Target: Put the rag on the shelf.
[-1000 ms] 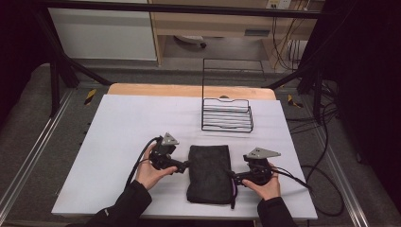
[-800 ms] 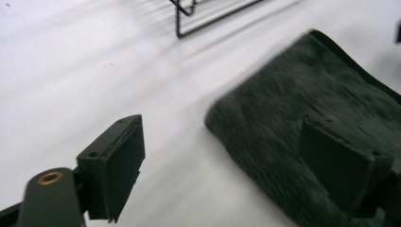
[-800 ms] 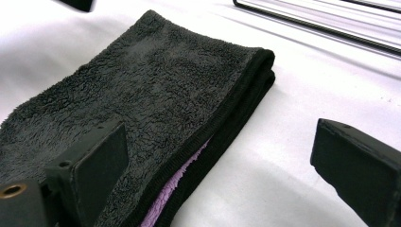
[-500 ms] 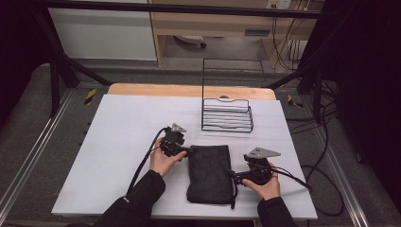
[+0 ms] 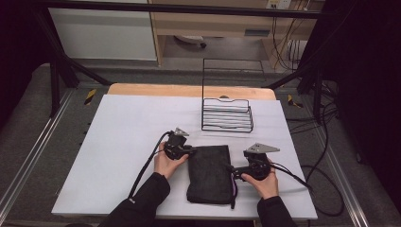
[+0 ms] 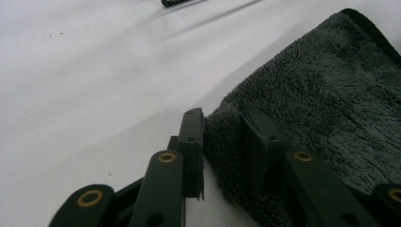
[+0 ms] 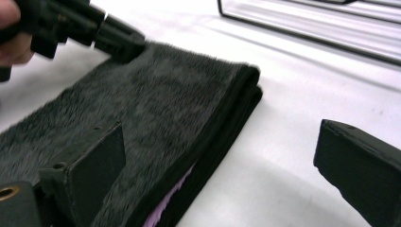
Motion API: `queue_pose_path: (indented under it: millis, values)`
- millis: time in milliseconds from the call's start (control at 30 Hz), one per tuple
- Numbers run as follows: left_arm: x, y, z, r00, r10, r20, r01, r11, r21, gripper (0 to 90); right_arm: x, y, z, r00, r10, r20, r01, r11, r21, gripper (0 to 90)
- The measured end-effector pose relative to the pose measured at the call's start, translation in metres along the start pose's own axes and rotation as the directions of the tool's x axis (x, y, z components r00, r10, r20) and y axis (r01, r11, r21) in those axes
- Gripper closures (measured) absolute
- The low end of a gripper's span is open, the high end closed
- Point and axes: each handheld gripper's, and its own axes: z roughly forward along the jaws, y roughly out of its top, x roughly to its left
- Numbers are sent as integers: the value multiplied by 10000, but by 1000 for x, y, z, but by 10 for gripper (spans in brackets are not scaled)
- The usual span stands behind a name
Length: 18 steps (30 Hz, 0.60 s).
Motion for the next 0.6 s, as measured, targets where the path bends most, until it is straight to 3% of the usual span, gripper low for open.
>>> queue_pose_path:
  millis: [133,200,333,433,600]
  values:
    - [-1,0,0,10000,73,32,-73,9999,70,738,-6,11,7,9995,277,-124,-280,9994,-207,27]
    - [-1,0,0,10000,76,14,-76,9999,79,754,-9,19,16,9998,177,100,-174,9995,-246,32]
    - [-2,0,1,9999,123,-19,-123,9999,78,759,-12,25,28,9997,234,62,-233,9996,-147,45]
    - [-2,-1,1,9997,253,-21,-253,9997,64,762,-17,26,43,9988,465,131,-468,9986,259,146]
    - [-3,-1,1,9995,311,-26,-311,9995,-4,762,-18,23,50,9987,432,255,-447,9971,617,262]
